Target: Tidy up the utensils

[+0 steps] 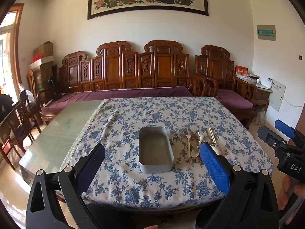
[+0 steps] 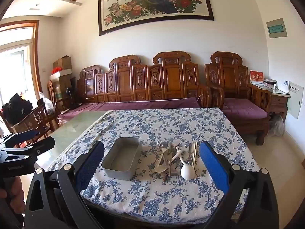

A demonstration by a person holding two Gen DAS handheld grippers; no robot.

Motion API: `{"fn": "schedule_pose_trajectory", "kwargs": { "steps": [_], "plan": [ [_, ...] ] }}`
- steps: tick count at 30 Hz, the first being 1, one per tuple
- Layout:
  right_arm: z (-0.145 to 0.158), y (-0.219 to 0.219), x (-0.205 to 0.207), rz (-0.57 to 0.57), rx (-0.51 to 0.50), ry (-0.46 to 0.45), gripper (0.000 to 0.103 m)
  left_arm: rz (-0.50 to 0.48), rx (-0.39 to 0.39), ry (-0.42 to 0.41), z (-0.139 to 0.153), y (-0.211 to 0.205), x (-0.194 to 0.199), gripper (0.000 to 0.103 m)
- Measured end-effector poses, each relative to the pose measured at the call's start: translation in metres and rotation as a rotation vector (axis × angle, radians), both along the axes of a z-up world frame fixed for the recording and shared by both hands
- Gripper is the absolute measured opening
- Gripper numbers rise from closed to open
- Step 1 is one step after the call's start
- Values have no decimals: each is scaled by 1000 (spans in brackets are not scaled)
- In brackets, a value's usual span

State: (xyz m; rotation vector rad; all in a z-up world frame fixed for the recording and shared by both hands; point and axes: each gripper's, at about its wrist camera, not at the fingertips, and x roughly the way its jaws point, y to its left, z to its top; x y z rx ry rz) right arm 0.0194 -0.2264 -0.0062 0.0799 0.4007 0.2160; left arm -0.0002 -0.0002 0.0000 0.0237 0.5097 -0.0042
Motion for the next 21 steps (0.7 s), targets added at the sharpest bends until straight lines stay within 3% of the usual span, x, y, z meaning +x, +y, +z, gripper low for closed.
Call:
{"fn": "schedule_pose_trajectory", "kwargs": {
  "steps": [21],
  "plan": [
    [2,1,-1,2,2,-8,100,0,-1,-10,4,-3,-2,96]
  ]
}}
